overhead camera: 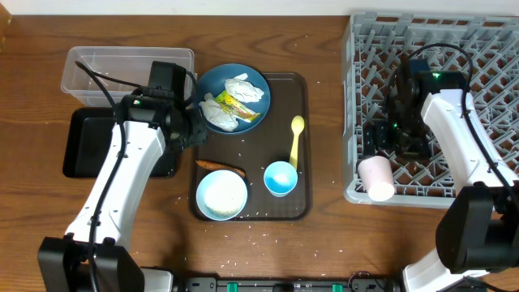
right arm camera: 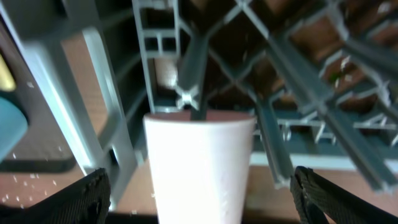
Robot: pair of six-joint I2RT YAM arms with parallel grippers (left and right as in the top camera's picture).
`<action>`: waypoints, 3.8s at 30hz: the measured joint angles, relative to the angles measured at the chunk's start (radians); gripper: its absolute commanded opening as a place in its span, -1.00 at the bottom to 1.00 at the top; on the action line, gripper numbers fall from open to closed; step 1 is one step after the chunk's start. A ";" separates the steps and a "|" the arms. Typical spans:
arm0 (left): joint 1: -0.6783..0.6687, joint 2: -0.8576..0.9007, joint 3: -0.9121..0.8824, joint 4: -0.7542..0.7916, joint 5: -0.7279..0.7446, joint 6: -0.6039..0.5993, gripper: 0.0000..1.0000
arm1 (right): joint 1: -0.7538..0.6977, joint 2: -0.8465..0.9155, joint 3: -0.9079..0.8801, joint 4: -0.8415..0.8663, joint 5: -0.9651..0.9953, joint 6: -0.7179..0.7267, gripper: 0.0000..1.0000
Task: Sort waste into correct bins and load items into the dishwasher rack
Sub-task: 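Reach the left gripper to the light-blue cup and grasp it, then lift the light-blue cup and pass it to the right gripper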
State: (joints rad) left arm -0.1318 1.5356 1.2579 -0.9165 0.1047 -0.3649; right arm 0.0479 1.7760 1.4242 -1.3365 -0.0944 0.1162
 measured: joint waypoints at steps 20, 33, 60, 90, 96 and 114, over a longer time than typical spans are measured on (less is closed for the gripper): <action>-0.008 0.000 0.000 -0.014 -0.001 0.014 -0.38 | 0.017 0.002 0.282 -0.150 -0.045 -0.004 0.50; -0.355 0.047 0.000 0.053 -0.002 0.130 -0.21 | 0.069 0.002 0.281 -0.011 -0.048 -0.003 0.67; -0.427 0.258 0.050 -0.046 0.015 0.055 0.03 | 0.061 0.002 0.281 0.055 -0.048 -0.003 0.66; -0.517 0.326 0.072 -0.024 0.075 -0.021 -0.88 | 0.061 0.002 0.281 0.055 -0.048 -0.003 0.59; -0.468 0.309 0.093 -0.097 0.085 -0.020 -0.88 | 0.061 0.002 0.281 0.065 -0.066 -0.007 0.54; -0.036 0.050 0.189 0.002 0.840 0.047 -0.88 | 0.136 0.002 0.281 0.258 -0.930 -0.494 0.62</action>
State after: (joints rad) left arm -0.1677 1.5860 1.4467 -0.9146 0.9443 -0.3176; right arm 0.1837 1.7775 1.7050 -1.0786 -1.0245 -0.3779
